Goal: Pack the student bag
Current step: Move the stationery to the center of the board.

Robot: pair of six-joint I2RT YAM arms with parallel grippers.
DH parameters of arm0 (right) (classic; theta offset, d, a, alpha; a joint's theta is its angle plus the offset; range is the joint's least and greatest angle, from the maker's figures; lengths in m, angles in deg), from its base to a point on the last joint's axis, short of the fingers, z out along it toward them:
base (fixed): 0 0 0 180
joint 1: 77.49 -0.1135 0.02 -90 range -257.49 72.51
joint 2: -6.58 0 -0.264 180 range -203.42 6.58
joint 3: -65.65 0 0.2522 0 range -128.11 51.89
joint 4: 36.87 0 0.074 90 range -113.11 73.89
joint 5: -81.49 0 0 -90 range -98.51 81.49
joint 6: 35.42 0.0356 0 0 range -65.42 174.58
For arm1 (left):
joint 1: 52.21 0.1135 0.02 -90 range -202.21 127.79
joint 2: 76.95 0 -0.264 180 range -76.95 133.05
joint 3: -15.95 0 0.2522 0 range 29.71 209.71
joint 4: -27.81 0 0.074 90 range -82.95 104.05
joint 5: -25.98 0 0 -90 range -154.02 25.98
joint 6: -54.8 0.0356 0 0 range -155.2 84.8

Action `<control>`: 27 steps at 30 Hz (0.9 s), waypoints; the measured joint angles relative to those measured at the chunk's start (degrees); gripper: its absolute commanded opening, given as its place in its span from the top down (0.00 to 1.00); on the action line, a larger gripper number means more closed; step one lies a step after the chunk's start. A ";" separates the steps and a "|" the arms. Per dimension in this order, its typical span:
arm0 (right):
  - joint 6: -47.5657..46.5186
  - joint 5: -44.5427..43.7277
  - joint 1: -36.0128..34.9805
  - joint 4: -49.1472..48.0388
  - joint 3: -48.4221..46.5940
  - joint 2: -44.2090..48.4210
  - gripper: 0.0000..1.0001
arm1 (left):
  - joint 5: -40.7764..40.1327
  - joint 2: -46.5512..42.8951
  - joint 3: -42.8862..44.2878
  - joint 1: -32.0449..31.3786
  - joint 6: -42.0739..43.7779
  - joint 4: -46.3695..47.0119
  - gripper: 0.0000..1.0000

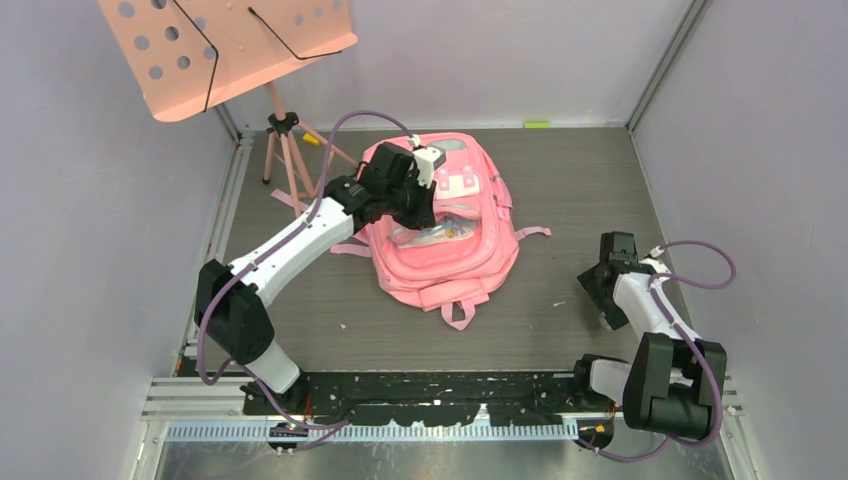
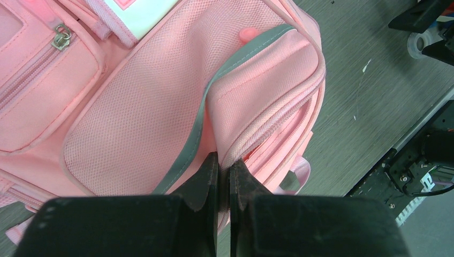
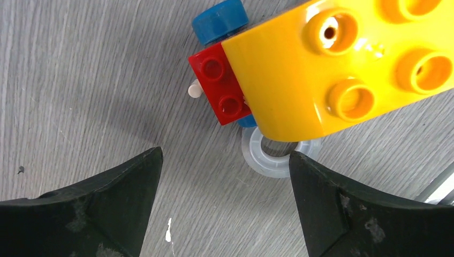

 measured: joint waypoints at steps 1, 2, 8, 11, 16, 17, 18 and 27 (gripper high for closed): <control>-0.31 0.33 0.02 -0.02 0.02 -0.02 0.10 | 0.00 0.00 0.00 0.00 0.00 -0.02 1.00; -0.44 0.55 0.02 -0.04 0.04 0.00 0.11 | 0.00 0.00 0.00 0.00 0.02 0.00 1.00; -0.98 0.57 -2.05 -0.22 0.33 0.15 0.12 | -0.02 0.00 0.00 0.00 0.11 -0.02 1.00; 1.01 1.66 -6.91 -3.80 -0.02 0.15 0.12 | -0.02 0.00 0.00 0.00 0.15 -0.02 1.00; 6.47 5.33 -17.84 -8.85 -1.86 -2.21 0.13 | -0.02 0.00 0.00 0.02 0.20 -0.04 1.00; 7.48 5.81 -19.85 -9.35 -2.47 -3.08 0.13 | -0.02 0.00 0.00 0.02 0.20 -0.02 1.00; 8.35 6.25 -21.51 -9.77 -3.19 -4.09 0.13 | -0.02 0.00 0.00 0.02 0.20 -0.02 1.00; 10.05 5.99 -27.47 -7.21 -7.87 -8.66 0.21 | -0.04 0.00 0.00 0.02 0.35 -0.04 1.00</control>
